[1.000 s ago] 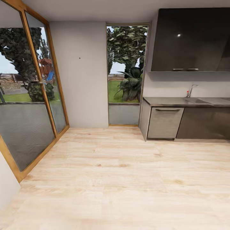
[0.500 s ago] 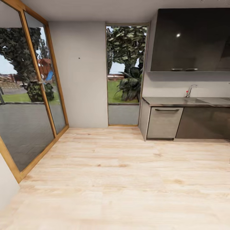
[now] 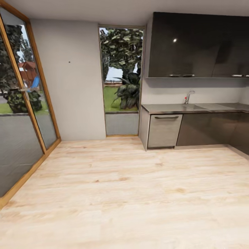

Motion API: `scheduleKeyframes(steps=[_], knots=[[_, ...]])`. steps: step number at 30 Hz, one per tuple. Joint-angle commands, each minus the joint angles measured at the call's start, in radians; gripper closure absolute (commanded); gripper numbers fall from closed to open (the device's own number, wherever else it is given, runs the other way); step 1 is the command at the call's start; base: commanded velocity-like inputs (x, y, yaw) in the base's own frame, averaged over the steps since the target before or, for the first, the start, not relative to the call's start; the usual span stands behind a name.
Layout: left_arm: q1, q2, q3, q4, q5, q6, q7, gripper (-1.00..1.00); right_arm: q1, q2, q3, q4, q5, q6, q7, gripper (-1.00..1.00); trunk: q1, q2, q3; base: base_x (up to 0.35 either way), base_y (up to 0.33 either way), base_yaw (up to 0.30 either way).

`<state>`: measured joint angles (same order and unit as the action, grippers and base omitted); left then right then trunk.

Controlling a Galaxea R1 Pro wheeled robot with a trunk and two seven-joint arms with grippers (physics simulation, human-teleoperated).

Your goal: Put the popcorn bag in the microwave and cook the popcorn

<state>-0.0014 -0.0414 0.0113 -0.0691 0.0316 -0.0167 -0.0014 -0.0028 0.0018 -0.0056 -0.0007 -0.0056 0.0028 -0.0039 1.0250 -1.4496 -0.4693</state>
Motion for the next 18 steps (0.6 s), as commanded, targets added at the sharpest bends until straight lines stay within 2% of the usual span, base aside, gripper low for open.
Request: scheduleKeyframes(steps=[1, 18], knots=[[0.0, 0.0, 0.001, 0.0, 0.003, -0.002, 0.0, -1.0, 0.0, 0.0, -0.001, 0.0, -0.001, 0.0, -0.001, -1.0, 0.0, 0.0, -0.001, 0.0, 0.0, -0.274], [0.0, 0.0, 0.001, 0.001, 0.009, -0.002, 0.004, -1.0, 0.0, -0.001, -0.002, 0.001, -0.004, 0.0, -0.001, -1.0, 0.0, 0.0, -0.001, 0.0, 0.0, -0.283]])
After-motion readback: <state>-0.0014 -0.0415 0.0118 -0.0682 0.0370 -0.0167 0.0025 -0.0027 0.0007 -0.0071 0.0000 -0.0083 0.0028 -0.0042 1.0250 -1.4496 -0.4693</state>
